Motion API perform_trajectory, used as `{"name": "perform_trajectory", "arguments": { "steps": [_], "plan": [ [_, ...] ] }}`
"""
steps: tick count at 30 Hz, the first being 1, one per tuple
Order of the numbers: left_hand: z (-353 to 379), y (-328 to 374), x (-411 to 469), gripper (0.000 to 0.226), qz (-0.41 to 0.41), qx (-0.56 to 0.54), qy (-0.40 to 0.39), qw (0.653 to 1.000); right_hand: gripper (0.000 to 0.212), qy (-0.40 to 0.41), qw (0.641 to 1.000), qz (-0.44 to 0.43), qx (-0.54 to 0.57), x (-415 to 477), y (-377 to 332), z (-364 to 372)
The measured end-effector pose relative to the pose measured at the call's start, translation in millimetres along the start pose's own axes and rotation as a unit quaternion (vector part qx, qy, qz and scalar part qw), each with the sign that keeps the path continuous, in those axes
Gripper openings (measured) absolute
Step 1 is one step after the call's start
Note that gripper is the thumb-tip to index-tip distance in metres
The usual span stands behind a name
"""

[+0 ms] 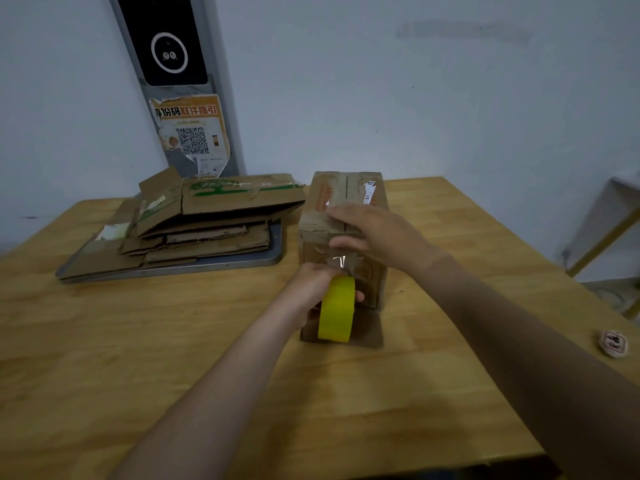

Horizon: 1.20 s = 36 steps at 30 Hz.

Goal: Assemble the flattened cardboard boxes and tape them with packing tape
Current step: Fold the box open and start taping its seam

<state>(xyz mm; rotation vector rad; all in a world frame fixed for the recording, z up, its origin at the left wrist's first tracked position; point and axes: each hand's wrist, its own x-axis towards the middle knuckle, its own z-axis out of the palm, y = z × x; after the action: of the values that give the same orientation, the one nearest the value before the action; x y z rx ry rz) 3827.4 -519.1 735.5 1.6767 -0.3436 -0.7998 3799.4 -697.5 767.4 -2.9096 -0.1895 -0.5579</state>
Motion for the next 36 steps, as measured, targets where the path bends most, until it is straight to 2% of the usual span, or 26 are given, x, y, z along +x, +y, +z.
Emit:
{"name": "perform_trajectory", "arguments": {
  "steps": [2,6,8,10,14,16,19,22,24,25,29,30,32,36],
  "plan": [
    [1.6,0.2,-0.5,0.026,-0.002,0.014,0.004,1.0,0.052,0.053,0.996,0.016,0.072,-11.0,-0.4,-6.0],
    [9.0,0.8,-2.3,0.027,-0.009,0.024,0.033,0.999,0.042,0.113,0.987,0.093,0.071,-57.0,6.2,-9.0],
    [15.8,0.7,-4.1,0.026,-0.013,0.017,0.049,0.999,0.039,0.082,0.982,0.168,0.031,-88.3,16.4,-8.3],
    [22.8,-0.5,-5.7,0.026,-0.007,0.013,0.063,0.998,0.038,0.008,0.963,0.269,-0.016,-121.1,31.3,-8.2],
    [33.9,-4.9,-7.2,0.028,0.0,-0.006,0.099,0.995,0.036,-0.129,0.883,0.448,-0.06,-183.4,61.1,-11.1],
    [39.1,-5.2,-8.3,0.028,-0.001,-0.02,0.116,0.993,0.047,-0.163,0.826,0.534,-0.077,-206.0,74.1,-12.4],
    [45.7,-4.4,-10.5,0.027,-0.003,-0.029,0.138,0.99,0.061,-0.188,0.753,0.625,-0.086,-228.9,89.8,-14.1],
    [50.0,-2.7,-12.8,0.026,-0.004,-0.03,0.157,0.987,0.067,-0.165,0.723,0.669,-0.055,-246.5,109.6,-13.9],
    [53.0,-2.1,-13.9,0.026,0.0,-0.027,0.163,0.986,0.065,-0.157,0.727,0.667,-0.039,-255.7,119.3,-9.7],
    [54.3,-1.8,-14.3,0.027,0.002,-0.026,0.164,0.986,0.06,-0.161,0.744,0.647,-0.052,-258.7,121.4,-6.5],
    [55.3,-1.9,-14.5,0.03,0.001,-0.026,0.164,0.986,0.013,-0.113,0.872,0.468,-0.091,-251.2,109.3,3.4],
    [54.9,-2.0,-14.8,0.03,0.0,-0.026,0.163,0.986,0.012,-0.094,0.894,0.429,-0.089,-245.7,103.3,5.4],
    [53.3,-2.4,-15.0,0.029,-0.001,-0.023,0.16,0.987,0.024,-0.075,0.922,0.371,-0.078,-232.3,90.4,12.5],
    [47.0,-4.2,-16.0,0.026,0.001,-0.02,0.151,0.988,0.039,-0.045,0.951,0.301,-0.047,-208.4,70.1,28.7]
  ]
}}
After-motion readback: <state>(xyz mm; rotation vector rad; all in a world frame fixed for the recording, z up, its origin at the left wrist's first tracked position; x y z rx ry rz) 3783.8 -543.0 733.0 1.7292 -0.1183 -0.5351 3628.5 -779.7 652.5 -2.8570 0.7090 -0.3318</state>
